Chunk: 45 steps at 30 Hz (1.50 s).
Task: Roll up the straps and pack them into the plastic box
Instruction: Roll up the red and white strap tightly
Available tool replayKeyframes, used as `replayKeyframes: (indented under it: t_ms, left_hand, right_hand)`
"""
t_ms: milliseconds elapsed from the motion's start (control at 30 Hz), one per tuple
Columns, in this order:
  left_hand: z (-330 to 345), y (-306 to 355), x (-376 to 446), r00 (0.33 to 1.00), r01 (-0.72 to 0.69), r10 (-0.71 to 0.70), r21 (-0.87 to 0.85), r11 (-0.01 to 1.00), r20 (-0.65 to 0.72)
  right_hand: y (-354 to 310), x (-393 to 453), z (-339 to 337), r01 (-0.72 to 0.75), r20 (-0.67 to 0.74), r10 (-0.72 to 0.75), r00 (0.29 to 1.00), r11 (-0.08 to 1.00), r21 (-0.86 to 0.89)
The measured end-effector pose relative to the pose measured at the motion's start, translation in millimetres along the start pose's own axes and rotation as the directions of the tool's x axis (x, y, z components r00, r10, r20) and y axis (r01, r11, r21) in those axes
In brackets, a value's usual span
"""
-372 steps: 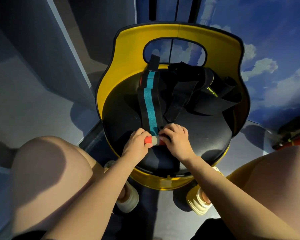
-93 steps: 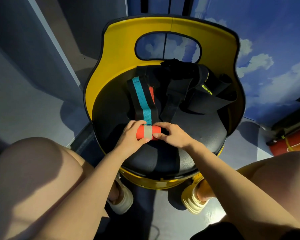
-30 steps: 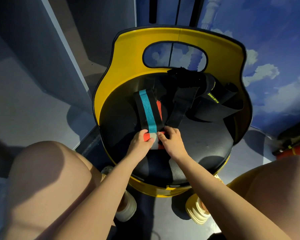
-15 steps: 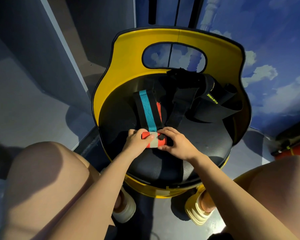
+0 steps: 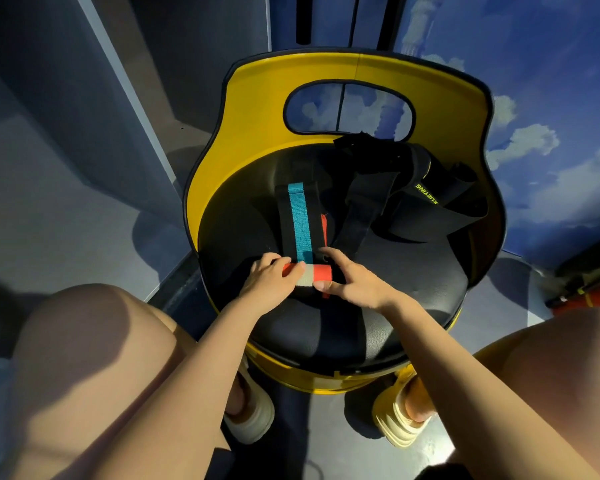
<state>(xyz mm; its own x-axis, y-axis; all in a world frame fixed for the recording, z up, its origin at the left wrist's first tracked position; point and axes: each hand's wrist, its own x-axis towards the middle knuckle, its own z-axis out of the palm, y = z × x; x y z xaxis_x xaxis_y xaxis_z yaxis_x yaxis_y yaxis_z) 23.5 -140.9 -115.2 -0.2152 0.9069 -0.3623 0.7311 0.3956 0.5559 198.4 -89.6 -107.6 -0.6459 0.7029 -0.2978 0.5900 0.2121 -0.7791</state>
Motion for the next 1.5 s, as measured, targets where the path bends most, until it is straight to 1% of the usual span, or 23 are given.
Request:
replayKeyframes:
  t_ms: [67,100,167,233,333,433,467,533,600,667,733,800,867,900,933,1033,1100,1167,1267,1367,1433,1500]
  left_hand:
    - [0.1,2.5,0.3,1.0,0.017,-0.017,-0.01,1.0,-0.005]
    - [1.2,3.6,-0.7,1.0,0.009,-0.01,-0.029,1.0,-0.029]
    - [4.0,4.7,-5.7,0.993,-0.055,0.048,-0.068,0.996,-0.107]
    - [5.7,4.0,-10.2,0.98,-0.152,0.136,-0.106,0.983,-0.145]
    - [5.1,-1.0,-14.2,0.973,-0.226,0.213,-0.154,0.962,-0.093]
    - [1.8,-5.9,-14.1,0.97,-0.243,0.239,-0.119,0.963,-0.047]
    - [0.2,-6.3,-12.8,0.971,-0.239,0.237,-0.108,0.965,-0.038]
    - [-2.7,-5.9,-9.2,0.974,-0.228,0.227,-0.102,0.968,-0.021]
    - [-4.9,-5.6,-5.5,0.977,-0.21,0.214,-0.135,0.968,0.018]
    - [-5.7,-5.9,-2.8,0.979,-0.172,0.19,-0.198,0.965,0.072]
    - [-5.1,-5.3,-0.7,0.981,-0.119,0.148,-0.219,0.968,0.122]
    - [-3.8,-4.5,2.2,0.987,-0.06,0.084,-0.176,0.983,0.134]
    - [-3.3,-2.8,3.6,0.989,-0.018,0.043,-0.171,0.985,0.143]
    - [-3.3,-1.7,3.3,0.989,-0.017,0.046,-0.193,0.981,0.144]
    - [-2.8,-0.9,2.5,0.989,-0.033,0.062,-0.21,0.977,0.133]
    - [-1.0,0.8,-4.3,0.987,-0.142,0.154,-0.229,0.963,0.035]
    - [1.0,-0.5,-9.0,0.977,-0.206,0.212,-0.246,0.947,0.001]
    - [1.2,-3.0,-11.3,0.969,-0.233,0.246,-0.233,0.944,0.026]
    - [-0.7,-4.5,-9.9,0.967,-0.233,0.25,-0.218,0.948,0.055]
    - [-3.3,-2.0,-7.3,0.968,-0.217,0.238,-0.217,0.952,0.075]
    - [-4.5,-0.1,-4.9,0.971,-0.2,0.223,-0.208,0.957,0.09]
    - [-5.3,1.8,-2.5,0.976,-0.149,0.178,-0.212,0.966,0.125]
  right_hand:
    - [1.2,-0.6,0.7,-0.003,-0.014,0.003,1.0,1.0,-0.002]
    - [1.9,-0.5,1.2,-0.009,-0.014,0.009,1.0,1.0,0.009]
    - [1.8,-0.3,1.4,-0.018,-0.013,0.018,1.0,0.998,0.057]
    - [1.9,1.1,0.8,-0.028,-0.02,0.03,0.999,0.996,0.086]
    - [2.1,2.3,-0.6,-0.085,-0.011,0.088,0.996,0.986,0.141]
    - [2.5,3.4,-0.7,-0.114,-0.011,0.118,0.993,0.975,0.191]
    - [2.6,4.0,-0.1,-0.11,-0.027,0.117,0.993,0.977,0.181]
    - [3.5,4.5,1.5,-0.07,-0.11,0.083,0.99,0.99,0.12]
    - [5.6,3.4,3.7,0.043,-0.208,-0.028,0.978,0.997,0.067]
    - [9.0,0.9,4.9,0.144,-0.243,-0.139,0.96,0.99,0.003]
    - [11.3,-1.8,4.8,0.174,-0.18,-0.178,0.967,0.984,-0.041]
    - [12.7,-3.4,5.3,0.166,-0.093,-0.172,0.981,0.984,-0.07]
    - [14.2,-2.8,5.5,0.166,-0.084,-0.174,0.981,0.981,-0.101]
    - [13.6,-2.3,4.5,0.159,-0.09,-0.168,0.982,0.983,-0.097]
    - [12.5,-1.6,3.1,0.145,-0.089,-0.153,0.984,0.985,-0.089]
    - [9.5,0.1,-0.1,0.099,-0.082,-0.106,0.991,0.992,-0.078]
    - [8.0,0.9,-1.5,0.07,-0.085,-0.074,0.994,0.996,-0.046]
    - [6.8,1.3,-3.2,0.04,-0.071,-0.041,0.997,0.999,-0.014]
    - [7.3,2.1,-3.8,0.021,-0.059,-0.021,0.998,1.0,0.001]
    - [8.9,-0.1,0.0,0.062,-0.098,-0.065,0.993,0.998,-0.032]
    - [11.7,-3.3,3.3,0.135,-0.152,-0.156,0.976,0.981,-0.14]
    - [14.0,-6.9,6.2,0.193,-0.164,-0.233,0.959,0.955,-0.225]
